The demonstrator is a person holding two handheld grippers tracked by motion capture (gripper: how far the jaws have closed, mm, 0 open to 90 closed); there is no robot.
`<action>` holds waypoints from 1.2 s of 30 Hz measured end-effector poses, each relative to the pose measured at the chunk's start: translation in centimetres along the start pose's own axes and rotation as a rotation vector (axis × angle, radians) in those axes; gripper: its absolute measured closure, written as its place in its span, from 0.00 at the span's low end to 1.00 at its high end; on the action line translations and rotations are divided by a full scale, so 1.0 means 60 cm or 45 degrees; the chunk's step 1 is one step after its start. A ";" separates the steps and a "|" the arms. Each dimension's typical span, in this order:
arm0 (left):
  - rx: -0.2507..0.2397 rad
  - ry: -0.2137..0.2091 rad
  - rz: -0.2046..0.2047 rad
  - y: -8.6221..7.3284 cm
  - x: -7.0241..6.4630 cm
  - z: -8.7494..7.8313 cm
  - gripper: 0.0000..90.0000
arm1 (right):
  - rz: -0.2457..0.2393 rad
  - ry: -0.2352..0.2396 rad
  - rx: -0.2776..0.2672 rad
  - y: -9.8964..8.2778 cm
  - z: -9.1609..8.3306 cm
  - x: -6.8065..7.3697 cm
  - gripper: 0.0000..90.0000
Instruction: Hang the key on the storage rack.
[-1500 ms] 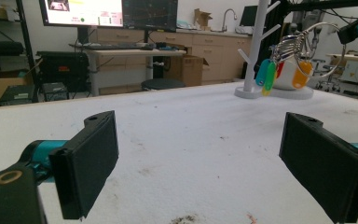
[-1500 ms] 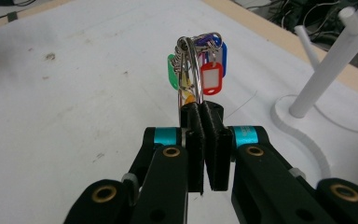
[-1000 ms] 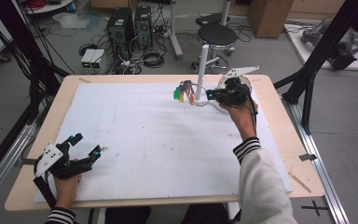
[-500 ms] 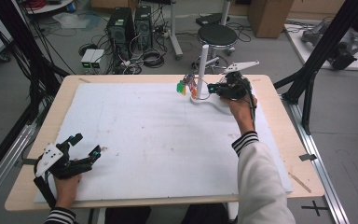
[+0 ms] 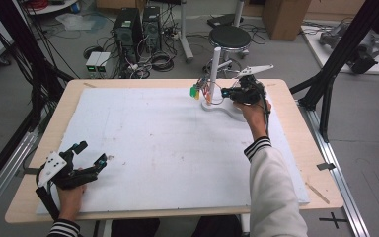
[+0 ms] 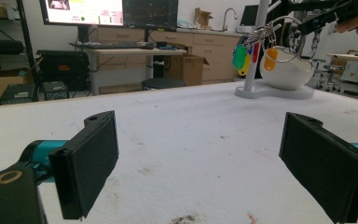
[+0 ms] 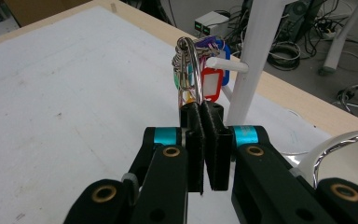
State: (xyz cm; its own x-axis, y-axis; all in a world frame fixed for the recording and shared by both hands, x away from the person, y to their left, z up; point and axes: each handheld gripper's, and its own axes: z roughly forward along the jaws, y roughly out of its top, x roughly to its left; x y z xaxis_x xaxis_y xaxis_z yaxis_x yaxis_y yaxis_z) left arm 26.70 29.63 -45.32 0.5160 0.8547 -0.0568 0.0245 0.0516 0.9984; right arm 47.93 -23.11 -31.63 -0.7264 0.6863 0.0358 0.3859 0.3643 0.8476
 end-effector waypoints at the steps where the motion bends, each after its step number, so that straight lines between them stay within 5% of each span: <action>1: 0.000 0.000 0.000 0.000 0.000 0.000 0.13 | 0.006 -0.001 -0.002 0.000 0.000 -0.001 0.99; 36: 0.000 0.001 0.001 0.000 0.000 0.000 0.13 | 0.147 -0.102 0.025 -0.013 0.022 -0.020 0.98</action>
State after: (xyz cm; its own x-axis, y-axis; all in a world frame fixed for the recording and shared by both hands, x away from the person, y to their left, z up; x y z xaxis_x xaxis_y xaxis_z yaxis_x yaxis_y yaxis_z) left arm 26.70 29.61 -45.32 0.5155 0.8550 -0.0563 0.0243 0.0511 0.9984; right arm 49.26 -23.37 -33.01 -0.6292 0.7721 0.0893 0.4758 0.2918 0.8297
